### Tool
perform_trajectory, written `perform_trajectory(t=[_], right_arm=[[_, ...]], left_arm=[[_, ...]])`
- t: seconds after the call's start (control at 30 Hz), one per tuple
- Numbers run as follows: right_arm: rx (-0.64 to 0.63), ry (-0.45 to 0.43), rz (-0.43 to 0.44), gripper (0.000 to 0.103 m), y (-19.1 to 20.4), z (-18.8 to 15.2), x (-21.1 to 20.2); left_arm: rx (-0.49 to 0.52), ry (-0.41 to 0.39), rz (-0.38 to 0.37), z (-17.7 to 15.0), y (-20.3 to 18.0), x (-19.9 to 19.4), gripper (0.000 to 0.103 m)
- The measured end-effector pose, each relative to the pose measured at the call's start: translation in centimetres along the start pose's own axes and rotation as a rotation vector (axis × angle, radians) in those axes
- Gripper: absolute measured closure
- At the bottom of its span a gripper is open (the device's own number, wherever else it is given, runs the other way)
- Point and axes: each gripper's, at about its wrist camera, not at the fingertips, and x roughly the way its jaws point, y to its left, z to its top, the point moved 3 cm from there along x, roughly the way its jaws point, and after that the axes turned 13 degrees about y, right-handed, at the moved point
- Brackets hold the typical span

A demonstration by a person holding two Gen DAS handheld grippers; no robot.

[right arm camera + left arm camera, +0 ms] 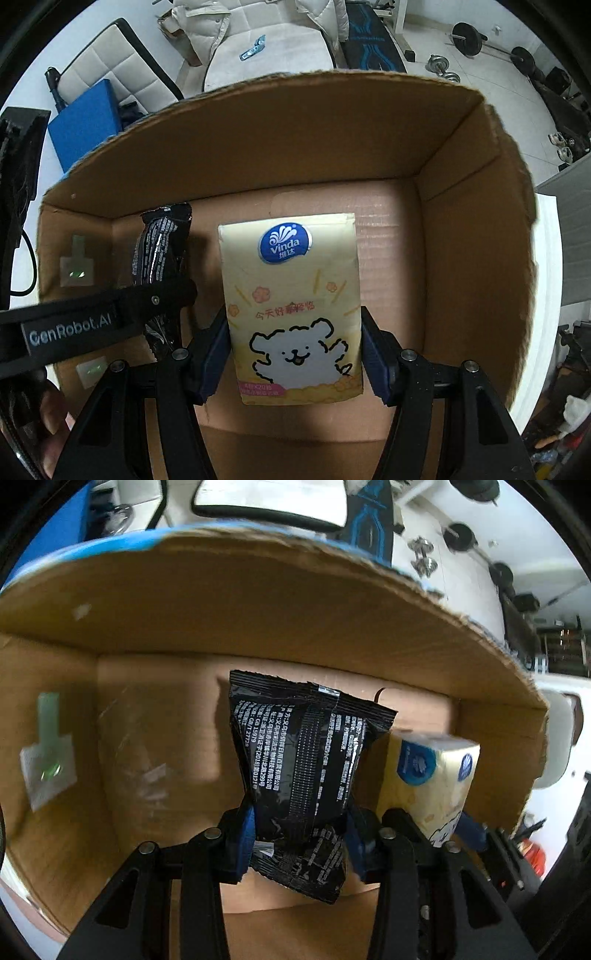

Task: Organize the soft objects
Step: 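Carry both packs into the cardboard box and open both tools, then grasp the blue tissue pack with the left tool while the right tool grasps the red snack bag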

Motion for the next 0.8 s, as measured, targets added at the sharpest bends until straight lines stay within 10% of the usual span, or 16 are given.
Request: perform_trajectory(t=[0.17,0.27,0.43,0.8], right_arm=[[-0.010,0.008,-0.016,0.035,0.5,-0.7,0.2],[-0.010,0.019,-0.009,0.027,0.5,-2.2,0.2],[-0.027,0.019,-0.047,0.017,0.2,-3.6,-0.6],[-0.066,-0.057,-0.124,0.000,0.7,-6.5,-7.4]], left_arm=[[0.010,-0.006,0.062,-1.0,-0.3,-0.2,0.054],[0.038,-0.069,0.109,-2.5,-0.8,-1.6,0.024],[0.047,-0.139,0.149,-5.8,-0.6,-3.6,0.005],[0.039,-0.284,0.229,-9.8,0.6,-6.7,0.002]])
